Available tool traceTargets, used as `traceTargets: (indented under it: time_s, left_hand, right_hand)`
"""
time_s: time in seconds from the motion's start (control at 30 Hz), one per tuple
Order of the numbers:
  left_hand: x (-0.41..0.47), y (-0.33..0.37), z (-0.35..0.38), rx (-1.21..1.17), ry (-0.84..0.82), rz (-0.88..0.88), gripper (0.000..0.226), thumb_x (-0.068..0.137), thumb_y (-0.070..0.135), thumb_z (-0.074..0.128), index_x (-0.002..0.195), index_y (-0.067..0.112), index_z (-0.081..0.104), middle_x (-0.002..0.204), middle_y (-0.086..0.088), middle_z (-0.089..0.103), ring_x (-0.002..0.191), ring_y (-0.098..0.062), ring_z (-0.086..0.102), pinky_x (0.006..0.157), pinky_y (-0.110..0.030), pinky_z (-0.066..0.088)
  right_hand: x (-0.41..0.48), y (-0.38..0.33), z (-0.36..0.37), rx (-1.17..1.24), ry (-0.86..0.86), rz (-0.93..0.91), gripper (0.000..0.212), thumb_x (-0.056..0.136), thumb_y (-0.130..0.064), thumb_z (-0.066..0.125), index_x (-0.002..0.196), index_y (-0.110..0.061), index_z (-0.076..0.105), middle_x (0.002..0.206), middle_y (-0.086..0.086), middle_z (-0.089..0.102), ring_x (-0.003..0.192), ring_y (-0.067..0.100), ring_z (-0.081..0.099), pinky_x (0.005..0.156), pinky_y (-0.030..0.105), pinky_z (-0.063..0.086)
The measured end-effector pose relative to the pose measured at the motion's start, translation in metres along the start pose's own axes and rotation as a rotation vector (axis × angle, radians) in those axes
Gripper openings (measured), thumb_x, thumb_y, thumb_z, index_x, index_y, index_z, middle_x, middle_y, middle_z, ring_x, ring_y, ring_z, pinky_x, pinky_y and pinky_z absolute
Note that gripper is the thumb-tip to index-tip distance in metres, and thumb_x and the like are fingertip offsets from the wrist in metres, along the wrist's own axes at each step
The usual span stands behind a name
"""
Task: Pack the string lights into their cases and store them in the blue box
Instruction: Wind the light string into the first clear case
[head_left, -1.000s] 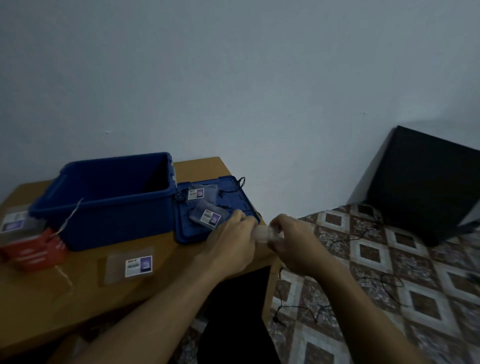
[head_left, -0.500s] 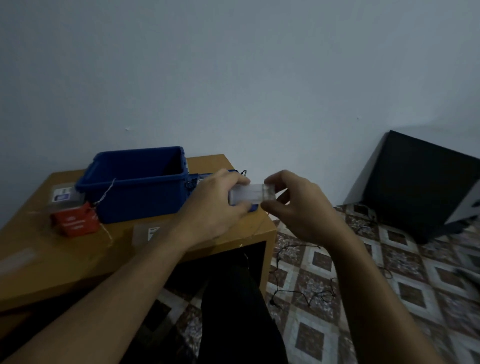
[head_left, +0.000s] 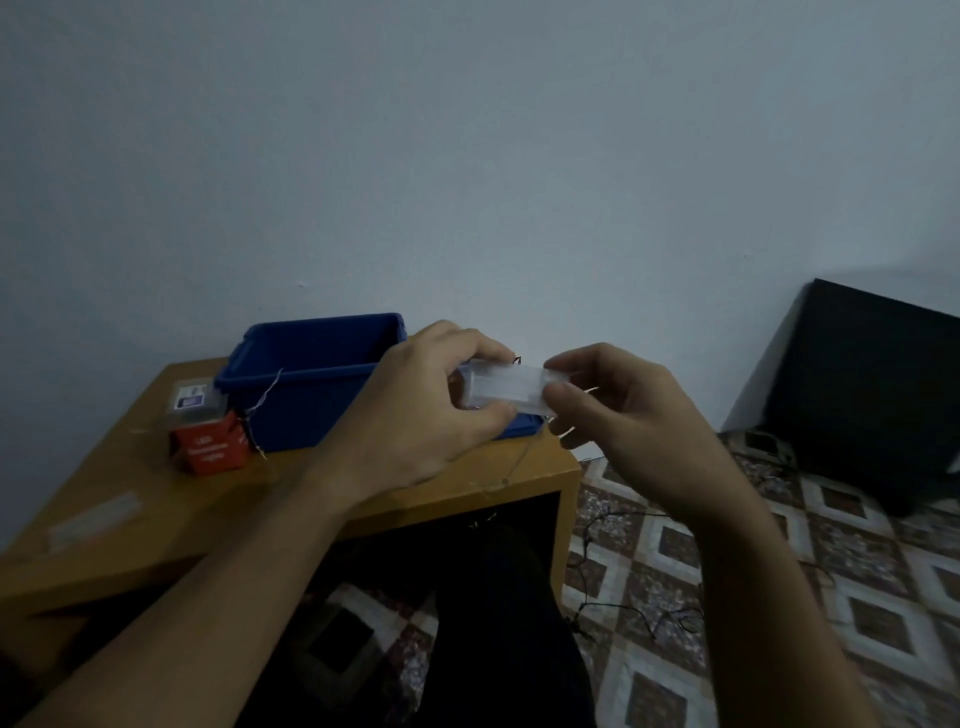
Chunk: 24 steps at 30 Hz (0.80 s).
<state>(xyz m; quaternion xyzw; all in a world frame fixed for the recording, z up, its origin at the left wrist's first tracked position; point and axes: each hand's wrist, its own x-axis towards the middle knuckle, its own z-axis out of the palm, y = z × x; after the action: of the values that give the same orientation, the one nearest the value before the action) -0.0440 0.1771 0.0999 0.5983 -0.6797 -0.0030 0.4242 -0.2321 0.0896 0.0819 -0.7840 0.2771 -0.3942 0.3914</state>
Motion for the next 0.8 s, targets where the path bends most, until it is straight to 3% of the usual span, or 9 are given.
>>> traceTargets:
  time_s: [0.23, 0.4, 0.47, 0.53, 0.6, 0.7, 0.8]
  left_hand:
    - [-0.004, 0.004, 0.002, 0.009, 0.0, 0.008, 0.045, 0.084, 0.029, 0.078, 0.126, 0.025, 0.065, 0.108, 0.018, 0.055, 0.093, 0.0, 0.056, 0.073, -0.008, 0.046]
    - [-0.004, -0.011, 0.006, -0.105, -0.162, -0.176, 0.095, 0.076, 0.032, 0.084, 0.152, 0.037, 0.027, 0.132, 0.019, 0.045, 0.1, -0.003, 0.059, 0.076, -0.013, 0.051]
    - [-0.004, -0.021, 0.009, -0.144, -0.288, -0.26, 0.083, 0.077, 0.032, 0.084, 0.145, 0.041, 0.037, 0.134, 0.017, 0.051, 0.107, -0.002, 0.059, 0.089, -0.023, 0.054]
    - [-0.005, -0.03, 0.014, -0.104, -0.427, -0.307, 0.052, 0.08, 0.037, 0.079, 0.127, 0.043, 0.058, 0.124, 0.015, 0.061, 0.11, 0.0, 0.058, 0.101, -0.037, 0.049]
    - [-0.006, -0.033, 0.02, -0.051, -0.526, -0.352, 0.03, 0.085, 0.042, 0.074, 0.114, 0.038, 0.07, 0.121, 0.014, 0.065, 0.112, -0.002, 0.058, 0.105, -0.04, 0.046]
    - [-0.004, -0.037, 0.024, -0.142, -0.496, -0.393, 0.016, 0.09, 0.037, 0.069, 0.098, 0.026, 0.077, 0.105, 0.012, 0.073, 0.104, -0.006, 0.064, 0.103, -0.041, 0.047]
    - [0.0, -0.044, 0.021, -0.405, -0.385, -0.503, 0.023, 0.098, 0.024, 0.058, 0.099, 0.005, 0.071, 0.093, -0.001, 0.075, 0.093, -0.016, 0.07, 0.095, -0.041, 0.053]
  right_hand:
    - [-0.004, 0.008, 0.008, 0.141, 0.055, 0.028, 0.013, 0.098, -0.021, 0.064, 0.108, -0.014, 0.066, 0.096, 0.005, 0.071, 0.08, 0.018, 0.072, 0.071, 0.035, 0.062]
    - [-0.004, 0.013, 0.01, 0.268, 0.088, 0.074, 0.009, 0.096, -0.013, 0.065, 0.104, -0.009, 0.068, 0.101, 0.015, 0.069, 0.079, 0.021, 0.072, 0.07, 0.03, 0.06]
    - [-0.005, 0.015, 0.012, 0.296, 0.085, 0.089, 0.008, 0.096, -0.012, 0.065, 0.103, -0.01, 0.068, 0.102, 0.015, 0.068, 0.077, 0.019, 0.071, 0.07, 0.029, 0.06]
    - [-0.006, 0.017, 0.015, 0.339, 0.083, 0.102, 0.009, 0.095, -0.011, 0.066, 0.103, -0.01, 0.068, 0.101, 0.015, 0.068, 0.075, 0.021, 0.071, 0.07, 0.028, 0.06]
    - [-0.006, 0.019, 0.016, 0.393, 0.087, 0.113, 0.01, 0.094, -0.011, 0.067, 0.103, -0.01, 0.069, 0.102, 0.016, 0.067, 0.075, 0.026, 0.072, 0.072, 0.031, 0.06]
    - [-0.006, 0.025, 0.016, 0.451, 0.102, 0.12, 0.013, 0.092, -0.011, 0.068, 0.104, -0.008, 0.069, 0.104, 0.021, 0.065, 0.079, 0.032, 0.074, 0.074, 0.035, 0.061]
    - [-0.006, 0.031, 0.014, 0.5, 0.083, 0.128, 0.024, 0.085, -0.017, 0.07, 0.106, -0.005, 0.068, 0.099, 0.017, 0.067, 0.08, 0.032, 0.075, 0.074, 0.035, 0.059]
